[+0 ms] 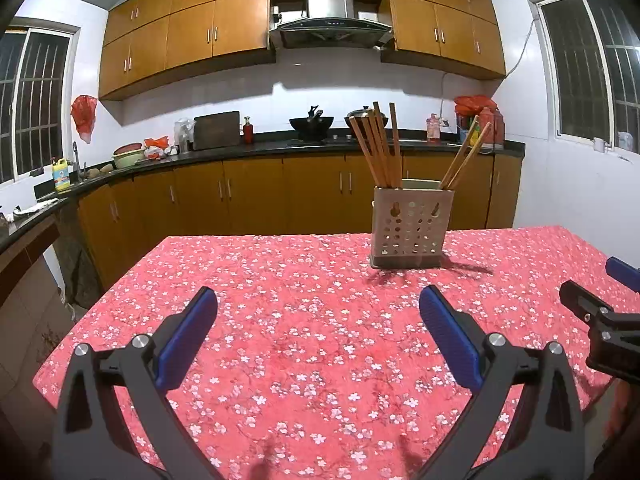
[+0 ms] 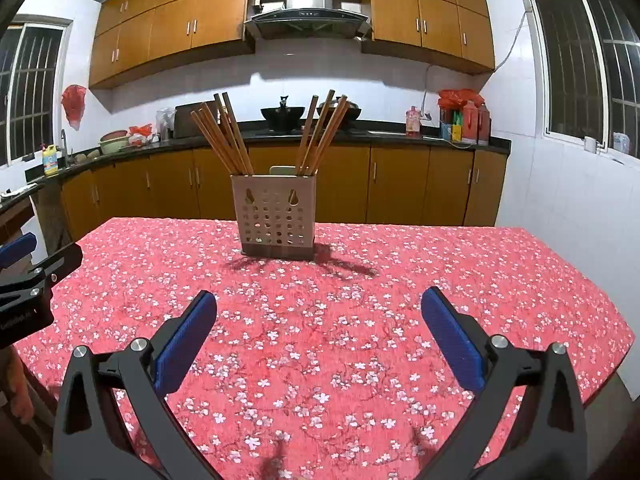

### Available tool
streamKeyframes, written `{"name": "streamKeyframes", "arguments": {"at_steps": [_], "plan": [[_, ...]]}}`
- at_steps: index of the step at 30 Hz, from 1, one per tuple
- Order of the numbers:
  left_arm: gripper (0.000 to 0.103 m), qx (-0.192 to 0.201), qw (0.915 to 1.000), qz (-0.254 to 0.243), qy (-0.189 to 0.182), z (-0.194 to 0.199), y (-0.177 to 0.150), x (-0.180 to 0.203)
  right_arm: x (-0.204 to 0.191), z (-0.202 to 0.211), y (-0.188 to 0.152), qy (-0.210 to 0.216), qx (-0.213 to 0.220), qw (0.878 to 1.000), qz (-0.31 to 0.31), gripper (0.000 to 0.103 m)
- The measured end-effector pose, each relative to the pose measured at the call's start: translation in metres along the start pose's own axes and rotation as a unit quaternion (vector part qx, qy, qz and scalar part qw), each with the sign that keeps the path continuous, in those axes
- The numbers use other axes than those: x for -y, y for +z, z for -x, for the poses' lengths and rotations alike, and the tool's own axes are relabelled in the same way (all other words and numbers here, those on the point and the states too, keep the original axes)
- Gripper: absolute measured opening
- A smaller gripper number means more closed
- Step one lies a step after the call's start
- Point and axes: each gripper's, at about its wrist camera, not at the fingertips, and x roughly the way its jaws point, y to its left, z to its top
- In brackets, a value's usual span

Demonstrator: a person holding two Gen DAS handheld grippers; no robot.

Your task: Organize utensils

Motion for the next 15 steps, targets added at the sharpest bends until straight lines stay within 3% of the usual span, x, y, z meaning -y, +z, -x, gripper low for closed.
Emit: {"name": "streamKeyframes", "arguments": {"at_steps": [15], "plan": [[0.099,0.002,1.0,0.006,-0.006,0.0016,0.0011,0.0053,0.0008,0.0004,0.0031,-0.001,0.004,1.0,-0.004,0.101]]}}
